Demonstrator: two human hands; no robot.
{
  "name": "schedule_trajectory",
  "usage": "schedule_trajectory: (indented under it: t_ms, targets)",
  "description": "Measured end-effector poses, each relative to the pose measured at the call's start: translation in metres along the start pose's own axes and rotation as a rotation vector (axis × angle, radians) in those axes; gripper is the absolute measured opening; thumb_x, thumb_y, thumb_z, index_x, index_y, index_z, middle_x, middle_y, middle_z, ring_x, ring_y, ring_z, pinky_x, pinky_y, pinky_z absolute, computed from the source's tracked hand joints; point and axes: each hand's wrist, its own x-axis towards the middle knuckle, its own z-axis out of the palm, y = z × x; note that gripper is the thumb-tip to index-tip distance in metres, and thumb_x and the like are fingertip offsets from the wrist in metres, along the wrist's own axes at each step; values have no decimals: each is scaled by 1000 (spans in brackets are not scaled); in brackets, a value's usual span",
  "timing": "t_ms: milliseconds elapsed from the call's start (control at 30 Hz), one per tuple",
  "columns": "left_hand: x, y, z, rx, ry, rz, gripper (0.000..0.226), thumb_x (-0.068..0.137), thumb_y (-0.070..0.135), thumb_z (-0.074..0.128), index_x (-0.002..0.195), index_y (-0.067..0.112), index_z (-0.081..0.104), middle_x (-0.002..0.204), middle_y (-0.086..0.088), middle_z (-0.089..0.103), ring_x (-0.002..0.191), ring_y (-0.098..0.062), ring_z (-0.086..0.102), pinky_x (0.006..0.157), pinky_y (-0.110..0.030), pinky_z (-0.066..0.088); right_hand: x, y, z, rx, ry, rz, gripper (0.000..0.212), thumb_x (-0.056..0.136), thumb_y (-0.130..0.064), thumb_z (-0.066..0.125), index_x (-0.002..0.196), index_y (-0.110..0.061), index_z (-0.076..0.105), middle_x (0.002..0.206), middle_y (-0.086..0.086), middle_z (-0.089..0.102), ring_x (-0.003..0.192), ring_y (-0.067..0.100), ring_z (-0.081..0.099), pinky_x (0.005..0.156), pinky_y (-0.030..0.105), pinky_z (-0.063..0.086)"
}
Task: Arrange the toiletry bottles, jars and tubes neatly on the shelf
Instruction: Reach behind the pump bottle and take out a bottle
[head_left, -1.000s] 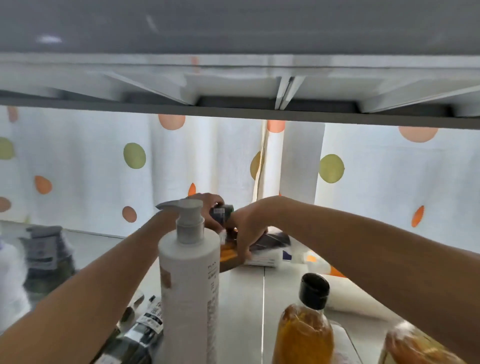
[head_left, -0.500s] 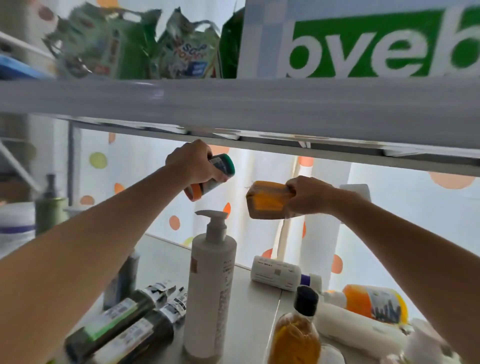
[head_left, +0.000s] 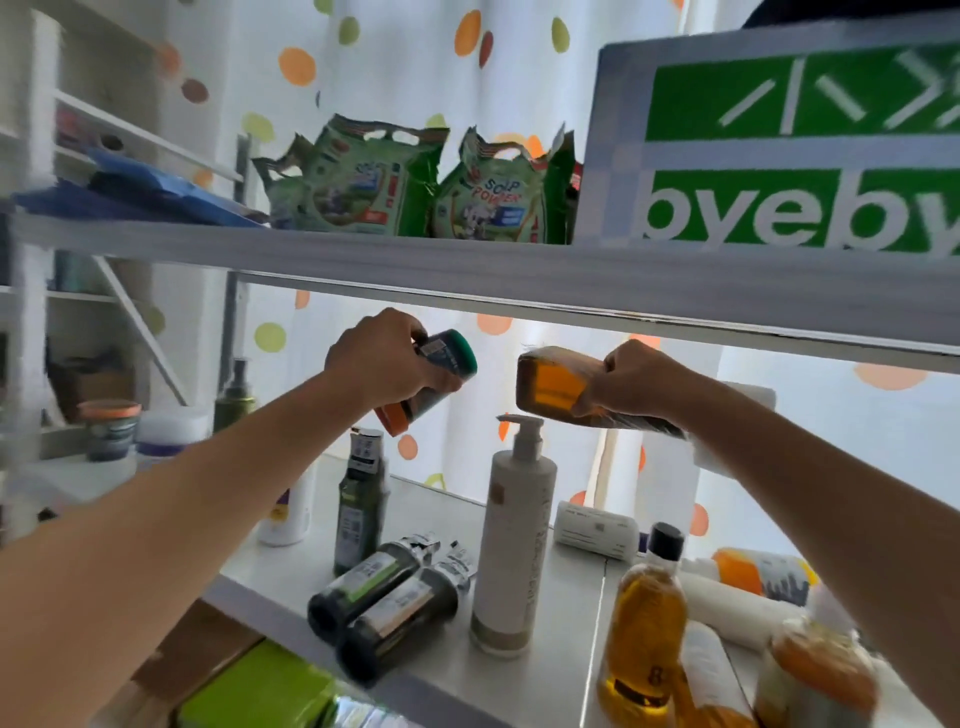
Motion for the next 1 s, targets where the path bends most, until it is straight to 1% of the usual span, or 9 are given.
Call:
schedule_trajectory:
  t_ms: [100, 200, 400, 500, 600, 700, 767, 867, 1000]
  targets:
    - [-23, -22, -17, -57, -17, -18, 55, 55, 57, 82, 97, 25, 66, 88, 3, 70, 76, -19, 66, 75, -39, 58, -24, -24, -6, -32, 68, 19, 55, 62, -49, 78, 102, -15, 63, 87, 3, 64, 80, 22, 61, 71, 32, 50]
    - [-43, -45, -38, -71, -42, -43, 49, 57, 55, 83, 94, 26, 66, 86, 3, 69, 73, -18, 66, 72, -36, 58, -51, -55, -13, -75, 83, 6, 61, 61, -49, 80, 106, -15, 59, 94, 5, 62, 85, 24, 60, 72, 32, 49]
    - [-79, -87, -81, -74, -33, -85, 46, 59, 55, 81, 91, 26, 65, 84, 5, 69, 72, -16, 65, 69, -35, 57, -92, -121, -2, -27, 46, -92, 46, 66, -41, 79, 100, -16, 63, 84, 0, 64, 77, 18, 61, 72, 32, 51]
    - [-99, -108, -106, -65, -26, -112, 49, 59, 57, 81, 94, 27, 65, 86, 5, 69, 73, -15, 65, 69, -33, 57, -107, -157, 16, -26, -1, -158, 43, 68, -41, 76, 101, -16, 65, 86, 1, 66, 80, 20, 62, 68, 29, 48]
    - [-117, -135, -131, -6, 9, -142, 51, 58, 61, 80, 93, 26, 65, 84, 6, 69, 73, -14, 64, 68, -32, 57, -120, -191, 36, -38, -48, -217, 47, 68, -50, 72, 99, -16, 64, 88, 2, 66, 81, 21, 63, 70, 30, 49]
    - [-133, -160, -150, 4, 17, -174, 56, 56, 62, 80, 98, 28, 65, 88, 6, 68, 75, -14, 64, 70, -33, 57, -133, -217, 51, -12, -75, -273, 58, 55, -64, 60, 89, -18, 62, 81, 1, 66, 77, 21, 64, 70, 32, 50]
    - [-140, -168, -155, 0, 12, -194, 55, 58, 60, 80, 99, 27, 65, 87, 5, 68, 74, -14, 64, 68, -33, 58, -140, -226, 57, -40, -76, -296, 56, 56, -64, 63, 88, -18, 60, 79, 1, 65, 76, 21, 63, 67, 31, 48]
    - [-144, -172, -150, -4, 8, -194, 50, 63, 58, 79, 100, 27, 65, 87, 5, 69, 73, -13, 63, 67, -33, 57, -151, -225, 64, -86, -44, -299, 44, 68, -60, 70, 83, -21, 57, 78, -1, 63, 75, 21, 62, 64, 30, 46]
    - [-148, -156, -124, -107, -57, -150, 48, 64, 56, 79, 100, 27, 65, 88, 4, 69, 74, -13, 64, 68, -31, 56, -175, -201, 60, -106, -10, -225, 38, 68, -56, 72, 84, -25, 57, 78, -6, 62, 74, 17, 60, 63, 28, 42]
